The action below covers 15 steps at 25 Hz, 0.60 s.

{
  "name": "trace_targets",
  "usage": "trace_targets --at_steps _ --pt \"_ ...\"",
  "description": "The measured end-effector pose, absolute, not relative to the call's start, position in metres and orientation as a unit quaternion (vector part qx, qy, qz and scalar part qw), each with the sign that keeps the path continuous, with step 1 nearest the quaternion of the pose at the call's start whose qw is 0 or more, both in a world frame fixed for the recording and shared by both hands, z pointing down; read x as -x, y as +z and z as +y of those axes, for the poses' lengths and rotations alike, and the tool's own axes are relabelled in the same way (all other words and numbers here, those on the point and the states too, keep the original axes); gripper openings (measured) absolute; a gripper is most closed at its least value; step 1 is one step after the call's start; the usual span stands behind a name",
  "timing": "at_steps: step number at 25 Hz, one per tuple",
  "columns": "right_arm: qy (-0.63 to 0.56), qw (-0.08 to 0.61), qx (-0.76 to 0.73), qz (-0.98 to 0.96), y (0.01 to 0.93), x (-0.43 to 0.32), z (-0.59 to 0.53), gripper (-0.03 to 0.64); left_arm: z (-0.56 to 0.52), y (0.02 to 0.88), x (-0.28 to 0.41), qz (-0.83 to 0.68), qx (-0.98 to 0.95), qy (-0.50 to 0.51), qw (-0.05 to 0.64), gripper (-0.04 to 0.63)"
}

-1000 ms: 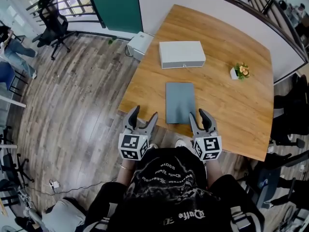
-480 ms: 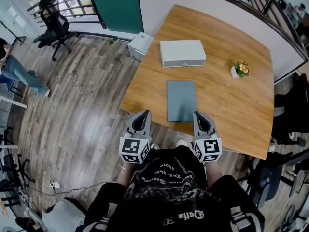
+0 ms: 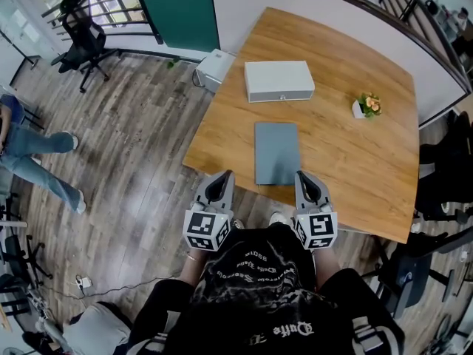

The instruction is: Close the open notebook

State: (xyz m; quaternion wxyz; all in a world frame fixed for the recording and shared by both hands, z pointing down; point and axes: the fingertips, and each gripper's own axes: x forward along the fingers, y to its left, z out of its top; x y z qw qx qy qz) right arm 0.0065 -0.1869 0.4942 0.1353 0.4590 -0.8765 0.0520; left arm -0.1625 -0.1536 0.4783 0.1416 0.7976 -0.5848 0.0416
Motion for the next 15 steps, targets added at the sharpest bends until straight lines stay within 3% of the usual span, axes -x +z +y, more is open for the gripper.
trace_targets --at_steps 15 --pt "0.023 0.161 -0.451 -0.878 0.4929 -0.0059 -0.1879 0.005 -0.1563 0.4782 0.1616 -0.583 -0.798 0.024 0.151 0.022"
